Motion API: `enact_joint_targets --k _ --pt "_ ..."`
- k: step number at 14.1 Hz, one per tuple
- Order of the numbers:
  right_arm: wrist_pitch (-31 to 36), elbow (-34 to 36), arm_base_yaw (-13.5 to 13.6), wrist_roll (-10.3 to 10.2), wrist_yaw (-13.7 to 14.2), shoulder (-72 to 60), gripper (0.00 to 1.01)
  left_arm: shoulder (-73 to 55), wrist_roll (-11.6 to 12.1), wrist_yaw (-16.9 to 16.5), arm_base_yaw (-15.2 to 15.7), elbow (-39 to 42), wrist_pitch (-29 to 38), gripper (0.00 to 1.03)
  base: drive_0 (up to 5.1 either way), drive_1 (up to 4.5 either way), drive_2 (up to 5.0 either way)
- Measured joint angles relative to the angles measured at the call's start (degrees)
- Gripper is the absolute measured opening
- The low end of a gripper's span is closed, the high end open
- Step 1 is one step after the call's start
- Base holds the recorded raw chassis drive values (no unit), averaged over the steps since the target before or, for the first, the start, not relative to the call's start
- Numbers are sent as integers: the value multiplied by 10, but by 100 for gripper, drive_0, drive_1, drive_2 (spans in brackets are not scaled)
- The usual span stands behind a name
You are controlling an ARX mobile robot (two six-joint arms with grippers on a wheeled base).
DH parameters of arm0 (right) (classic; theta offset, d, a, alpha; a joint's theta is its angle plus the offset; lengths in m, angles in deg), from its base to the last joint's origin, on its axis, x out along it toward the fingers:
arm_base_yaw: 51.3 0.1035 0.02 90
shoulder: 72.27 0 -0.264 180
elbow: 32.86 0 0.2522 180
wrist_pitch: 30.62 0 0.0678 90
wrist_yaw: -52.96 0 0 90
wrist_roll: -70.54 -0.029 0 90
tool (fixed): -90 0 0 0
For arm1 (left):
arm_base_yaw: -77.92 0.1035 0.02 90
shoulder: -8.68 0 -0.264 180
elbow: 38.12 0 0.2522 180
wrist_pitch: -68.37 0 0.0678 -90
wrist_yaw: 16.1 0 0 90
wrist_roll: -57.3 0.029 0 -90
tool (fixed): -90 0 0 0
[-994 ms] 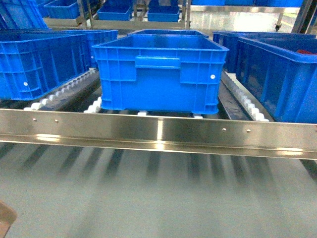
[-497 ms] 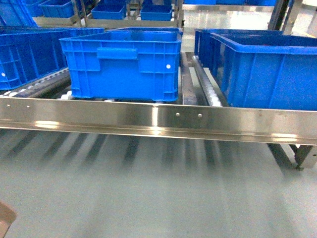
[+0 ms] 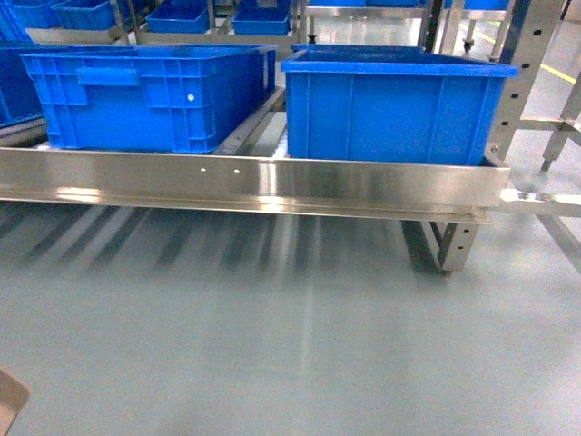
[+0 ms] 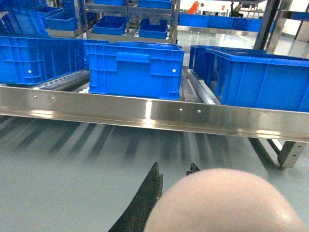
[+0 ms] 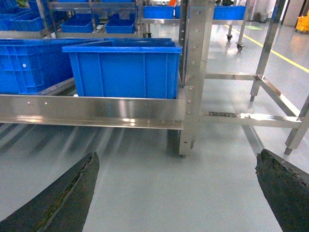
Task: Place part in tray to right shelf
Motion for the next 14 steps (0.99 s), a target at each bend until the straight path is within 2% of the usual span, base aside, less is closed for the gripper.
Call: enact_joint_targets --k 14 --pt "-1 0 0 0 0 0 98 0 2 0 0 0 0 12 447 -416 -19"
